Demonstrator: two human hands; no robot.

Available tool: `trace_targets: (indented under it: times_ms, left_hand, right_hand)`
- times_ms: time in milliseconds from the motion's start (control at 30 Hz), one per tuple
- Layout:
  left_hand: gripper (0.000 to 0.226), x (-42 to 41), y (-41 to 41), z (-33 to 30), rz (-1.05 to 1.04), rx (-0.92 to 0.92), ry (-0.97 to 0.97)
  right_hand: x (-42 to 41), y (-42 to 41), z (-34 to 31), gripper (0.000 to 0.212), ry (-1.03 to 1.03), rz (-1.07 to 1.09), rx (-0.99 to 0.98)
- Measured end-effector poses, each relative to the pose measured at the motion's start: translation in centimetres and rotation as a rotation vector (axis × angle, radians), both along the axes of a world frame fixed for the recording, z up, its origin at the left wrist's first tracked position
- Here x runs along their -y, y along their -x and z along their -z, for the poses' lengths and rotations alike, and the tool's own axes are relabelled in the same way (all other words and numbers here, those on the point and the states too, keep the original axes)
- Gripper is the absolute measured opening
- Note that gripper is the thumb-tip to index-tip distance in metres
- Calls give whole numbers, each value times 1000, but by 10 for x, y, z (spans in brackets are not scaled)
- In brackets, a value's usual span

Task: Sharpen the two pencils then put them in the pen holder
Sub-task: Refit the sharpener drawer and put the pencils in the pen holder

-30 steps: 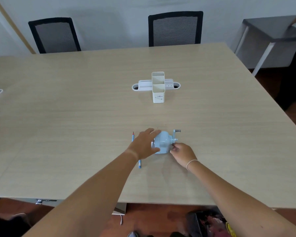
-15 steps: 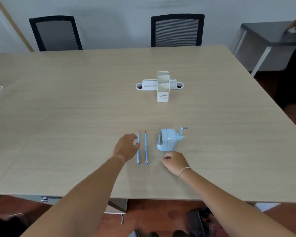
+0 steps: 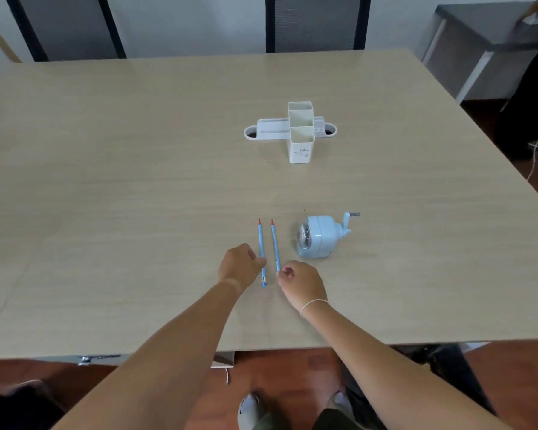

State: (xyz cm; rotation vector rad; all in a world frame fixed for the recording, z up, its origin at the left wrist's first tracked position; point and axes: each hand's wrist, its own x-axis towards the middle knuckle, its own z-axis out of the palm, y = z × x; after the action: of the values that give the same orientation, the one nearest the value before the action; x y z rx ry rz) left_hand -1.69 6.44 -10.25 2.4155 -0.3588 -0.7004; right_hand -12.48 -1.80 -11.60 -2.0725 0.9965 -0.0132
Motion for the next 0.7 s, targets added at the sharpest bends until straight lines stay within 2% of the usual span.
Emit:
trace_targets:
  times_ms: [333, 500, 700]
  left_hand:
    - [15, -3, -11, 6, 7, -21, 23]
    - [6, -11, -22, 2, 23, 12, -13]
    - [9, -26, -37, -4, -28, 0, 28]
  right_hand:
    - [-4, -20, 4, 10, 86, 67, -51]
    - [-7, -27, 0, 7, 41, 109, -57]
    - [-14, -40, -15, 11, -75, 204, 41]
